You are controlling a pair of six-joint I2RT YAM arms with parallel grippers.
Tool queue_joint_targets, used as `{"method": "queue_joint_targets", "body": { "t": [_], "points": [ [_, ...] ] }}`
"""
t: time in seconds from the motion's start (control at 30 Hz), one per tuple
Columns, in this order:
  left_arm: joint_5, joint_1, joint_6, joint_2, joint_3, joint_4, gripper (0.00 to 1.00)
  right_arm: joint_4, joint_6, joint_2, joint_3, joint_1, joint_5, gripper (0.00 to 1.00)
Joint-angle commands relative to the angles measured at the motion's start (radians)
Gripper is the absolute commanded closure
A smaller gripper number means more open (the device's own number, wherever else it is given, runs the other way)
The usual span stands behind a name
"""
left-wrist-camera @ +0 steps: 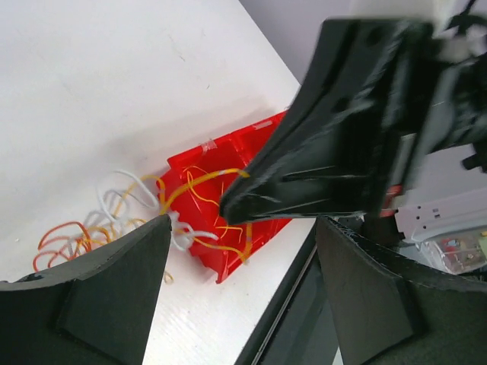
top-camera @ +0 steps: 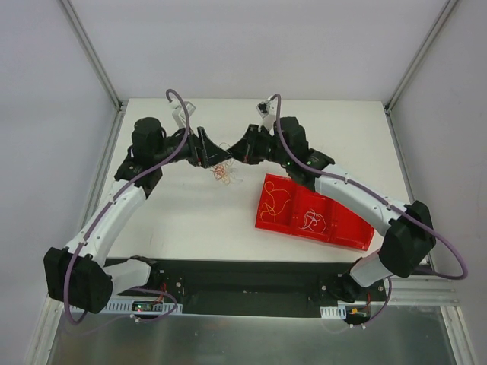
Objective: Untangle the cables
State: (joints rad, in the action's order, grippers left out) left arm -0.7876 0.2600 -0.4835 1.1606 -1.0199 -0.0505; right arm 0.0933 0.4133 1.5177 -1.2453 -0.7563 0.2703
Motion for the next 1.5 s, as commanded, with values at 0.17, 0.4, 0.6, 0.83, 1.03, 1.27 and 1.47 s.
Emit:
{"method": "queue_joint_targets", "body": {
  "t": [0.17, 0.4, 0.6, 0.83, 1.03, 1.27, 1.47],
  "points": [
    [0.126, 0.041, 0.079, 0.044, 0.064, -0.057, 0.23, 0.183, 0.312, -0.002, -0.124, -0.041, 0.112, 1.00],
    [0.218, 0.039, 0.057, 0.180, 0.038, 0.037, 0.43, 0.178, 0.346, -0.001, -0.268, -0.097, 0.096, 1.00],
    [0.257, -0.048, -0.018, 0.293, 0.015, 0.135, 0.51, 0.105, 0.325, -0.010, -0.445, -0.104, 0.103, 1.00],
    [0.203, -0.148, -0.102, 0.337, 0.023, 0.135, 0.54, 0.060, 0.292, -0.016, -0.511, -0.087, 0.083, 1.00],
    [0.142, -0.183, -0.113, 0.272, 0.015, 0.135, 0.48, 0.049, 0.306, 0.015, -0.490, -0.074, 0.107, 1.00],
    [0.169, -0.252, -0.146, -0.130, 0.165, 0.136, 0.40, 0.092, 0.314, -0.011, -0.361, -0.069, 0.122, 1.00],
    [0.125, -0.252, -0.089, -0.455, 0.311, 0.064, 0.17, 0.207, 0.361, -0.010, -0.277, -0.052, 0.142, 1.00]
  ]
}}
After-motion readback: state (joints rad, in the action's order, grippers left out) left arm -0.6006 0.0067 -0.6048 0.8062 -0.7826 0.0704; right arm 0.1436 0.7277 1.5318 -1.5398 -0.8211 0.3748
